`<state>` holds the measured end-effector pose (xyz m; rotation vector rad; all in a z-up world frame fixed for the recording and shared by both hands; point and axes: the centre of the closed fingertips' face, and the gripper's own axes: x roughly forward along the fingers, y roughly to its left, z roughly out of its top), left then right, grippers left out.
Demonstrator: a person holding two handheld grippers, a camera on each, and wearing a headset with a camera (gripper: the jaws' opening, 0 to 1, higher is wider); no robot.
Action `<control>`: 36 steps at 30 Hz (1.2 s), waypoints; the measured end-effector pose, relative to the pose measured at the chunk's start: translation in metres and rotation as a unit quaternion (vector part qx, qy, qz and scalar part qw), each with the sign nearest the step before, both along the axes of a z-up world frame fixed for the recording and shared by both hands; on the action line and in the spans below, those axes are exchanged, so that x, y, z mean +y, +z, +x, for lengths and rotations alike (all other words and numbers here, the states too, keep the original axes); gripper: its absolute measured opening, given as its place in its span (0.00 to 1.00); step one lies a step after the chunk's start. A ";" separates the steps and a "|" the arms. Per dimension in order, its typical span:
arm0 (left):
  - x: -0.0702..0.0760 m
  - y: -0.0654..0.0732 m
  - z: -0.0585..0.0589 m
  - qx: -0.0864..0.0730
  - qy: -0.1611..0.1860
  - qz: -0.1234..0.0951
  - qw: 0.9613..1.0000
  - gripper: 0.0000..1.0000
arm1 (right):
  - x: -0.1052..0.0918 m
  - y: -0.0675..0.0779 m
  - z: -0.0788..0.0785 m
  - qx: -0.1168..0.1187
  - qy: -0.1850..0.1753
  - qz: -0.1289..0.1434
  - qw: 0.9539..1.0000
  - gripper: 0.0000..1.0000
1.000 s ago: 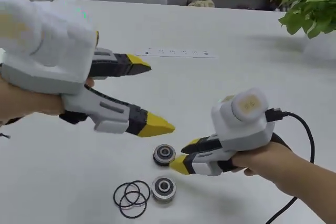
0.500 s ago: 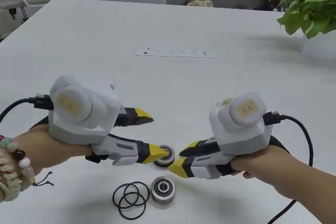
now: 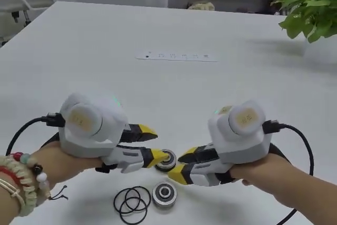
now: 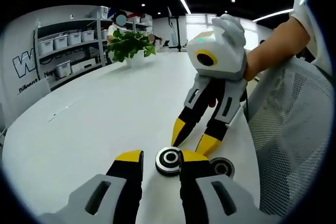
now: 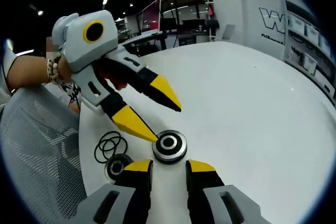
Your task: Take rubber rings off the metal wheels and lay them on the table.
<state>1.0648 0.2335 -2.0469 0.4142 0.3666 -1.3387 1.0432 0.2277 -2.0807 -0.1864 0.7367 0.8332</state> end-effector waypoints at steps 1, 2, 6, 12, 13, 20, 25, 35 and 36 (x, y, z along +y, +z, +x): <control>-0.001 -0.002 -0.001 0.002 0.000 0.002 1.000 0.22 | 0.000 0.000 0.000 -0.001 0.000 0.000 1.000 0.23; -0.002 -0.004 -0.001 0.004 0.002 0.000 1.000 0.22 | 0.000 0.000 0.000 -0.002 0.001 0.000 1.000 0.23; -0.006 -0.011 -0.005 0.005 -0.003 0.009 1.000 0.19 | 0.000 0.001 0.002 -0.008 0.001 -0.003 1.000 0.22; -0.010 -0.014 -0.008 0.005 -0.011 0.010 1.000 0.10 | 0.001 0.002 0.002 -0.013 0.005 -0.004 1.000 0.21; -0.009 -0.013 -0.007 0.000 -0.010 0.009 1.000 0.10 | 0.001 0.002 0.003 -0.013 0.005 -0.004 1.000 0.21; -0.008 -0.015 -0.006 0.005 -0.003 0.003 1.000 0.08 | 0.001 0.002 0.004 -0.025 0.011 -0.011 1.000 0.16; -0.008 -0.015 -0.006 0.007 -0.002 0.000 1.000 0.08 | -0.001 0.001 0.003 -0.035 0.025 -0.023 0.999 0.12; -0.009 -0.015 -0.005 0.018 0.005 -0.006 1.000 0.08 | -0.005 -0.001 0.005 -0.051 0.038 -0.050 0.997 0.00; -0.009 -0.015 -0.005 0.017 0.004 -0.005 1.000 0.08 | -0.006 -0.002 0.005 -0.046 0.034 -0.048 0.997 0.00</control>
